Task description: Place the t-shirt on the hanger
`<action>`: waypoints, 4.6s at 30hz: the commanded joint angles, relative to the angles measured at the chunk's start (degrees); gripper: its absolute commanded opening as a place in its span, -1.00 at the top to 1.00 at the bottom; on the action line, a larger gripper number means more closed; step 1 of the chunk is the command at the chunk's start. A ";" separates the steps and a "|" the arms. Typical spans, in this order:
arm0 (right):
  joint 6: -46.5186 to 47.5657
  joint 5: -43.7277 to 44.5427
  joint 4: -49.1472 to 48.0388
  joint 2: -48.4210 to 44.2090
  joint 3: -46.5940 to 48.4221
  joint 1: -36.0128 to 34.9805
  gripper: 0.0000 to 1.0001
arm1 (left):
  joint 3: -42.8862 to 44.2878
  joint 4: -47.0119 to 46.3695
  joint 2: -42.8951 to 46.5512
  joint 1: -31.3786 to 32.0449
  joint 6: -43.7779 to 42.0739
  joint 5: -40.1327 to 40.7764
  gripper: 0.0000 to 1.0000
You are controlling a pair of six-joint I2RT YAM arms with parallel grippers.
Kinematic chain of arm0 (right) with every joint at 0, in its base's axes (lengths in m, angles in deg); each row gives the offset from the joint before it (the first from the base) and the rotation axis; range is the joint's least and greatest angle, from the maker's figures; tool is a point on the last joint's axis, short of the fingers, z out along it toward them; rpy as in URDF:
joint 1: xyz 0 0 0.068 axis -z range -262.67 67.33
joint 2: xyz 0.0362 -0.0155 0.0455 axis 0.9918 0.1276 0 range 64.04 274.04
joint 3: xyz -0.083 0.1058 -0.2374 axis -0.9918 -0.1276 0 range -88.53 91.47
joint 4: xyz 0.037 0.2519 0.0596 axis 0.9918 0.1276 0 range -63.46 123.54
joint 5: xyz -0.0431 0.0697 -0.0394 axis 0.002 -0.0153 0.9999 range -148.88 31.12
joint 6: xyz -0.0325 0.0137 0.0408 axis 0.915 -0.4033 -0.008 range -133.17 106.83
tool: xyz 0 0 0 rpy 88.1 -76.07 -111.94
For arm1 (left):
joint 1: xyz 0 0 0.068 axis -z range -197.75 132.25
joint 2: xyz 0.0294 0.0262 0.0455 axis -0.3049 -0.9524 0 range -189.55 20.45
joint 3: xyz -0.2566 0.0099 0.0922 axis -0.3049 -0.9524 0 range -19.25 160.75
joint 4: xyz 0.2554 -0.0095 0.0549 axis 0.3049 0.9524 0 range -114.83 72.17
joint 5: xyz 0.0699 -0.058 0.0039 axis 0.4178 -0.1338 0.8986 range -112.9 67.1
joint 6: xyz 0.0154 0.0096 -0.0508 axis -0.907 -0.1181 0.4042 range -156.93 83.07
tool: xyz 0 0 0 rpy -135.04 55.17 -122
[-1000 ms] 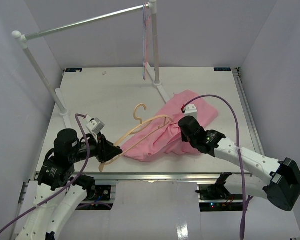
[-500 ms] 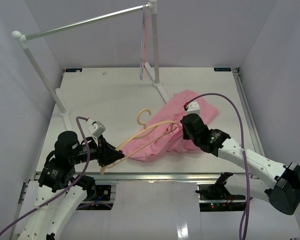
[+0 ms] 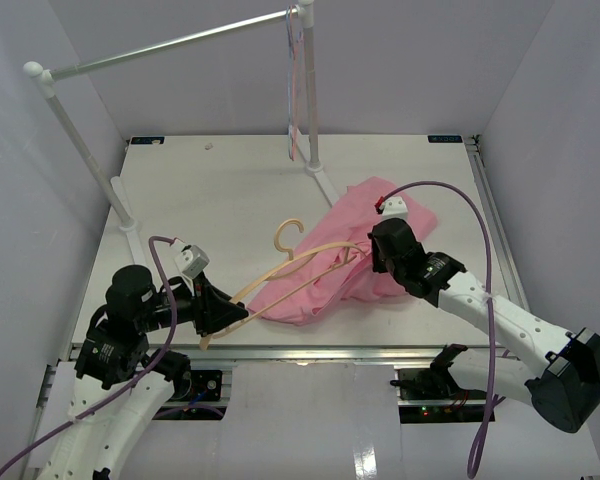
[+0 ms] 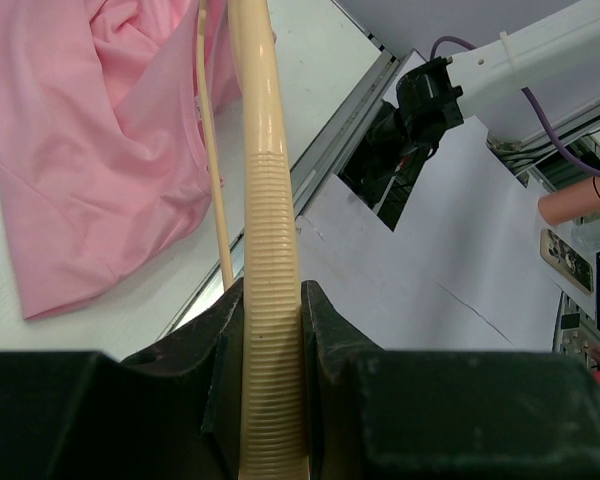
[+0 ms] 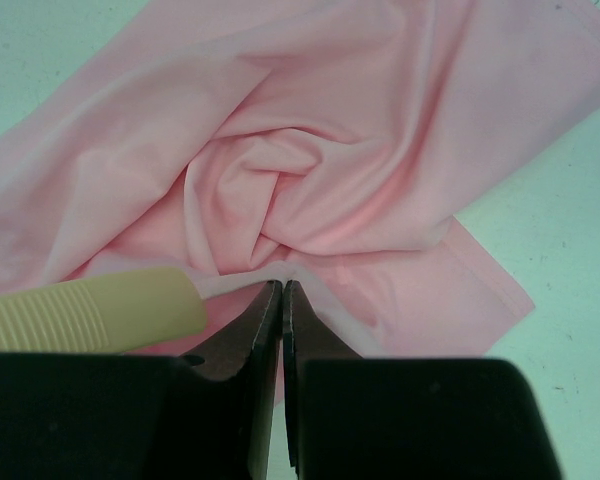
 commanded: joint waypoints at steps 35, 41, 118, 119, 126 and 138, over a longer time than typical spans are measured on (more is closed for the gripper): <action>5.53 -11.52 0.70 -4.19 8.47 0.82 0.85 | 1.03 -10.15 -9.30 0.23 0.86 -5.62 1.00; 5.90 -18.33 2.93 -5.61 14.24 0.82 0.85 | 1.88 -17.88 -11.36 0.23 2.25 -5.33 1.00; 48.81 -35.90 20.36 -9.44 31.76 -5.24 -0.37 | -28.68 -94.17 -20.14 4.88 31.10 -9.57 1.00; 50.87 -38.51 21.89 -9.23 31.81 -5.13 -0.38 | -28.35 -93.08 -20.02 4.88 30.67 -9.84 1.00; 60.11 -46.21 29.08 -5.88 34.31 -2.81 -0.37 | -27.44 -89.95 -18.73 5.04 29.58 -11.42 1.00; 66.53 -54.08 38.10 5.14 41.39 1.14 -0.32 | -27.77 -88.63 -17.61 5.50 29.30 -11.62 1.00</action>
